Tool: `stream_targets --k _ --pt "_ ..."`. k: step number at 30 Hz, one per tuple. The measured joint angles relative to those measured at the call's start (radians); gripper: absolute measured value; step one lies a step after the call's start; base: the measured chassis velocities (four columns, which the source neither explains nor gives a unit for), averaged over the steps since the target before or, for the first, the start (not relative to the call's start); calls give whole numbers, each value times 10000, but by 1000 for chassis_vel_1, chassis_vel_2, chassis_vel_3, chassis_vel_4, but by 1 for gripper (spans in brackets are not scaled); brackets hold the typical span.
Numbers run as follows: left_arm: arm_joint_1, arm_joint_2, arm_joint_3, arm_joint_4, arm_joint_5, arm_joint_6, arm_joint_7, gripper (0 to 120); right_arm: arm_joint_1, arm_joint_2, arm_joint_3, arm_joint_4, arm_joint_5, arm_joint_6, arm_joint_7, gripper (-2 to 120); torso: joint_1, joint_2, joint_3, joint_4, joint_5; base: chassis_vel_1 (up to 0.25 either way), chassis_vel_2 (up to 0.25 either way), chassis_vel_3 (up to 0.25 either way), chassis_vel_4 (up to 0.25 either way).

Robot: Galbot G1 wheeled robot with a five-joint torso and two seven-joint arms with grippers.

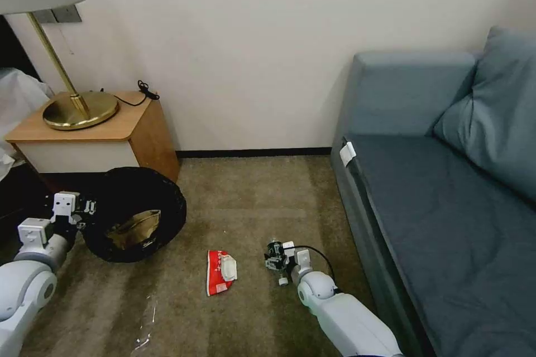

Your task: Pick up the trash bin, then pick up the garbage on the floor and place it into the trash bin.

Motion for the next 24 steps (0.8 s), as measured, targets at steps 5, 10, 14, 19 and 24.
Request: stream_targets --k 5,10,14,19,24 --pt "78 -22 -51 -35 1 -27 18 4 -58 49 53 -154 -91 80 -404 99 0 0 0 0 0 0 0 0 0" --pt "131 -66 -75 -84 21 -40 20 4 -150 -18 108 -159 -110 133 -636 79 1 -1 0 0 0 0 0 0 0" --pt "165 -86 -84 -147 34 -44 17 4 -194 -63 151 -151 -120 199 -681 70 0 0 0 -1 1 0 0 0 0" --pt "237 -132 -90 -264 78 -46 -18 4 -324 -101 235 -124 -160 369 -706 50 0 0 0 -1 1 0 0 0 0" --pt "304 -133 -108 -369 82 -46 -41 4 -342 -91 258 -133 -190 461 -795 36 0 0 0 0 1 0 0 0 0"
